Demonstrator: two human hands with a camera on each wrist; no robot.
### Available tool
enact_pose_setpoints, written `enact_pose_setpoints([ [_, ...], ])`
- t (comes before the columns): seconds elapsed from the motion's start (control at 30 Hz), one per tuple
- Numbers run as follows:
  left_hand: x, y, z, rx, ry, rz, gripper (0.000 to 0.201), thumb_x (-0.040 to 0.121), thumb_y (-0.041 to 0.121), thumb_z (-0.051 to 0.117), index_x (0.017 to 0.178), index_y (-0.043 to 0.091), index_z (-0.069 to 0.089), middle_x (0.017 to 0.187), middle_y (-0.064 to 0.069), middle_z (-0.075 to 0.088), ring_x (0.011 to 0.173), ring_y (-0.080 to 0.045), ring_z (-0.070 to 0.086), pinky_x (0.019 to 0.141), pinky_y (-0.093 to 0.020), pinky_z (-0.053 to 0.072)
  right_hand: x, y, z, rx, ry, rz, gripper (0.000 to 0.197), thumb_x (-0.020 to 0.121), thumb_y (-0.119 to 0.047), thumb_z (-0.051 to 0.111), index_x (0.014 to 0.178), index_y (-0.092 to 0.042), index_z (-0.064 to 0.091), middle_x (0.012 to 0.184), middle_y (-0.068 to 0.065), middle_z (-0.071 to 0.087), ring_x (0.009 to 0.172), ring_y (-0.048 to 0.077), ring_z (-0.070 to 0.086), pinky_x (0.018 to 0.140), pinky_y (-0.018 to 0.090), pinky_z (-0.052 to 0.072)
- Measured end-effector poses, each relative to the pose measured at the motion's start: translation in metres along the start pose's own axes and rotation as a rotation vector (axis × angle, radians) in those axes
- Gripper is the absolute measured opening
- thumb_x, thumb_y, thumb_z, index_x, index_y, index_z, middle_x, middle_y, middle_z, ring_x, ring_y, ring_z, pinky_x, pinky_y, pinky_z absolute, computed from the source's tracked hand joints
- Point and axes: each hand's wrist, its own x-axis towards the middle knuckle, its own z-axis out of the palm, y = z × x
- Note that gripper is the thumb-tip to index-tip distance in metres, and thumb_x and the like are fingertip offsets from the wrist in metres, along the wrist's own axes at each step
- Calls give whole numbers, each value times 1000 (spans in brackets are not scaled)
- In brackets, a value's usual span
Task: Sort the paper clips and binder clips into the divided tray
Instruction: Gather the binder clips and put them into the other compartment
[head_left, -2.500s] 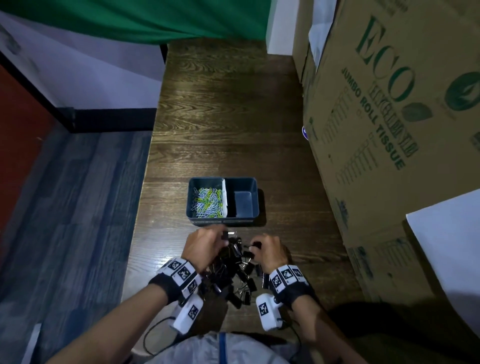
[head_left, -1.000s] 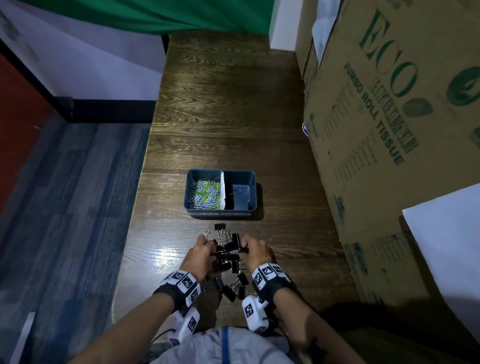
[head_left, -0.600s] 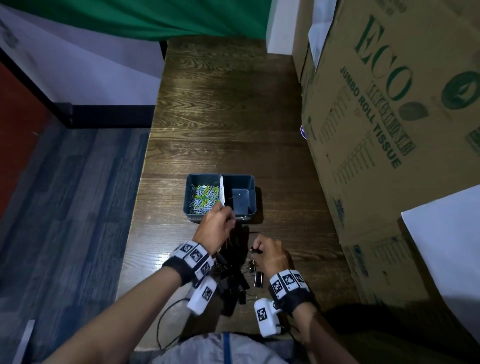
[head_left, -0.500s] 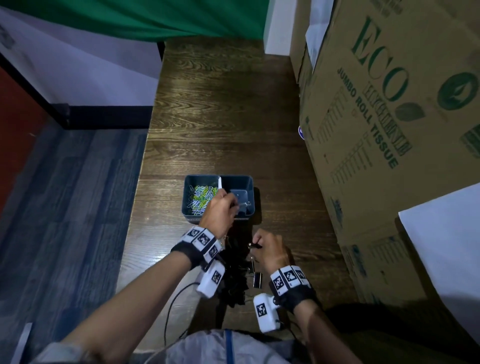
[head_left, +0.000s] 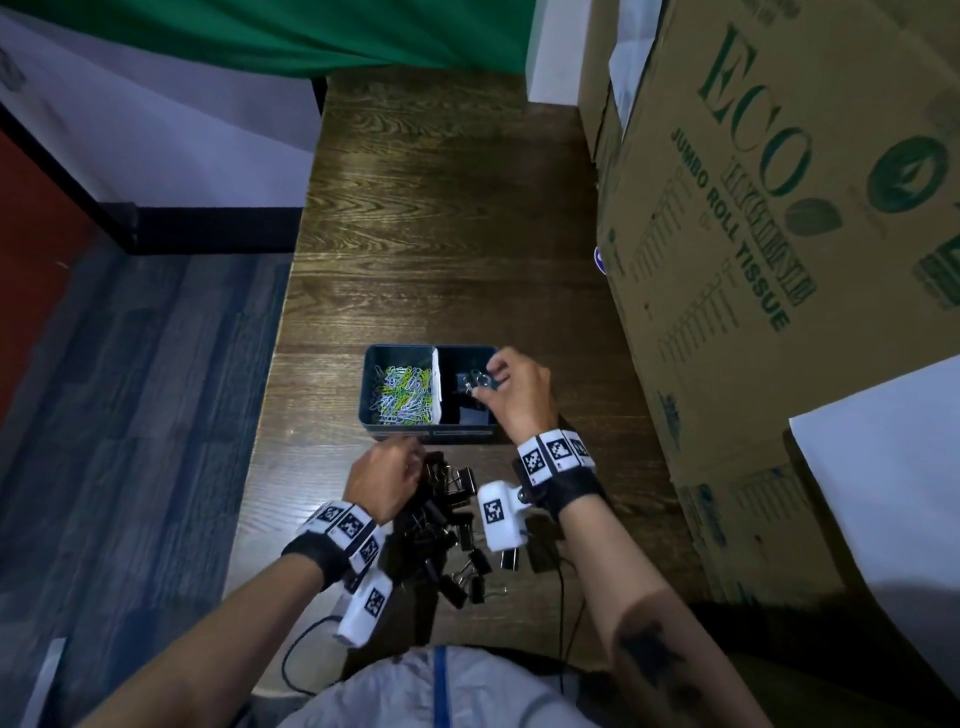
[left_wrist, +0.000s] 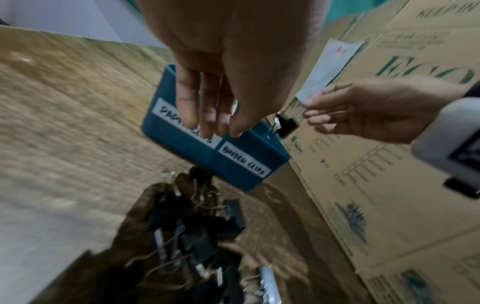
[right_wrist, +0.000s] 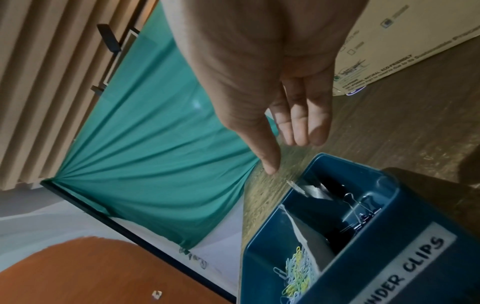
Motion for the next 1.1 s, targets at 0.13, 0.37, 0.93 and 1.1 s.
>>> enact_pose_setpoints([
  [0.13,-11,-19,22,134,-286,-75,76,83,57,62,143,21,31,142,-6,37,129,-27,35,95,-44,46,-33,24,5,-28,-87,-35,22,80,-17,80,96,-16,65,84,-5,63,76,11,63,69,28,57],
  [0.37,-7,-11,47,385,-459,51,134,59,68,76,151,30,-14,161,-2,-9,143,-33,12,106,-54,33,-101,103,33,-383,-708,287,91,64,-40,87,139,-37,36,155,3,29,137,33,40,104,57,42],
  [0.93,-11,-11,64,163,-346,14,76,80,27,72,143,23,31,132,-10,40,119,-29,40,87,-45,50,-115,102,68,-375,-451,85,71,75,0,72,125,-37,38,126,2,48,105,22,57,87,39,54],
  [1.1,-15,-12,62,100,-246,41,53,85,18,65,134,16,44,123,-8,54,111,-27,48,87,-39,48,-111,101,63,-318,-433,116,63,78,3,66,118,-38,39,115,-6,56,101,17,59,84,35,52],
])
